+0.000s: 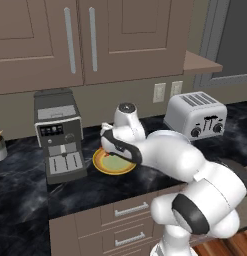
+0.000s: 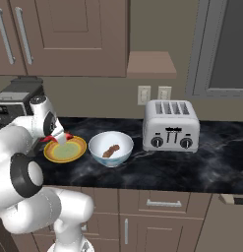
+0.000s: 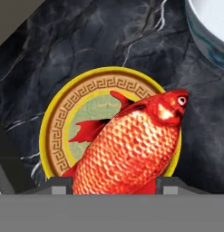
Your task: Place the fish on the plate and place the potato on the same plate.
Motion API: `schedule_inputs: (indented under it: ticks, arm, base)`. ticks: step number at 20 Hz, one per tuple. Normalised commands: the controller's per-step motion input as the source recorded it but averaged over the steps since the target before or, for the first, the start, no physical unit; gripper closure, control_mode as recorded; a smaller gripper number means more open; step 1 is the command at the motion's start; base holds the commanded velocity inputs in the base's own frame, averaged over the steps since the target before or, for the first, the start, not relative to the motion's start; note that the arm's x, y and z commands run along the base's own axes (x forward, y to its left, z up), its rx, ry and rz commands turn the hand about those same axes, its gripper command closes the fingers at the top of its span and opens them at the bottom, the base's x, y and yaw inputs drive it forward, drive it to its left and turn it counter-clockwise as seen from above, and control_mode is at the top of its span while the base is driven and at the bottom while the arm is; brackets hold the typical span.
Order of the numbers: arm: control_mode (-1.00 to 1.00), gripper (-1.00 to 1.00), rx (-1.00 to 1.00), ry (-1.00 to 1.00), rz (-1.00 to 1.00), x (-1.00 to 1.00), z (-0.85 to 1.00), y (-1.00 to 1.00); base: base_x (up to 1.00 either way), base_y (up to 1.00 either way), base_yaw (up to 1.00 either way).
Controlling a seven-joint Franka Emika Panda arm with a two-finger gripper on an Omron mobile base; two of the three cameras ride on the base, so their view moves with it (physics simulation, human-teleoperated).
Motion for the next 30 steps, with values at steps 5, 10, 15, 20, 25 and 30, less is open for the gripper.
schedule_inputs:
  ticks: [5,10,15,20,25,30]
  arm:
    - [-1.00,1.00,0.00,0.00,0.00,0.16,-0.33,0.01]
    - [-1.00,1.00,0.00,0.00,0.00,0.14,-0.36,0.06]
    - [-1.00,1.00,0.00,0.00,0.00,0.21,-0.18,0.13]
    - [-1.00,-1.00,0.00,0.03,0.00,0.10,0.04,0.05]
    - [-1.00,-1.00,0.00,0.02,0.00,-0.18,0.77,-0.13]
    - [-1.00,-1.00,0.00,0.00,0.00,-0.66,0.34,-0.75]
  base:
    - [0.00,0.00,0.00]
    - [0.00,0.00,0.00]
    - [0.00,0.00,0.00]
    - [0.00,0.00,0.00]
    - [0.00,0.00,0.00]
    - [0.00,0.00,0.00]
